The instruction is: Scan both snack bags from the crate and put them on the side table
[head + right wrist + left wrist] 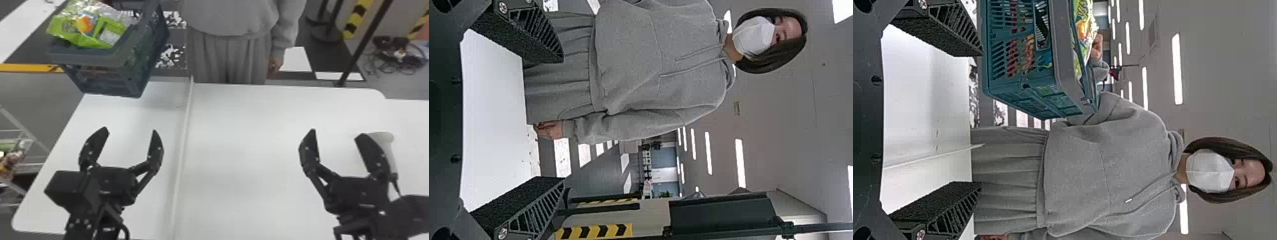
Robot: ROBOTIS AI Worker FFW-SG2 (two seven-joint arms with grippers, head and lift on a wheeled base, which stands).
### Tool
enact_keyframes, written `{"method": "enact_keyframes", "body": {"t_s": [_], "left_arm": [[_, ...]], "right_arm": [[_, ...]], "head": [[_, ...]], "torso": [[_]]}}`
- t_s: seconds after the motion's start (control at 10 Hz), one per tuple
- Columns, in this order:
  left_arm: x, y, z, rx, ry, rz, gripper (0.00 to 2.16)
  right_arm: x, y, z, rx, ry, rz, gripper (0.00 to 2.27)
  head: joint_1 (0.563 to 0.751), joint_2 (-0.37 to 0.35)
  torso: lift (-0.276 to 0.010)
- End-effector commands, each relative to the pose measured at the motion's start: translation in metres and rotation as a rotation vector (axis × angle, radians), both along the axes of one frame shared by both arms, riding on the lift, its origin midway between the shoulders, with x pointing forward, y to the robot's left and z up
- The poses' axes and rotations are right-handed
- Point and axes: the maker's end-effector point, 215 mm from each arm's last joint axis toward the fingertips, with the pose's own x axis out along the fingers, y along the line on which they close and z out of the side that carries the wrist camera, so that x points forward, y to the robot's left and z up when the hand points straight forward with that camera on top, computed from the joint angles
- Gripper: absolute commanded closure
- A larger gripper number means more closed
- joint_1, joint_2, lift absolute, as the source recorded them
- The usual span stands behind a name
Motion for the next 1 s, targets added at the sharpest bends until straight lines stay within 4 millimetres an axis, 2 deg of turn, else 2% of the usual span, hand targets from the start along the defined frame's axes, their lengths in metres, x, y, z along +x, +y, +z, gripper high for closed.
{"method": "enact_keyframes", "body": {"t_s": [0.0,0.9], "left_arm": [[0.0000,-0.0003,0.0000,-0.001,0.000,-0.001,0.07],[0.0001,0.0014,0.0010,0.000,-0.003,0.005,0.07]], "right_arm": [[0.0000,0.0000,0.0000,0.000,0.000,0.000,0.09],[0.0008,-0.0002,-0.0021,-0.002,0.004,0.000,0.09]], "head": [[0.695,0.023],[0.695,0.023]], "torso": [[-0.087],[-0.087]]}}
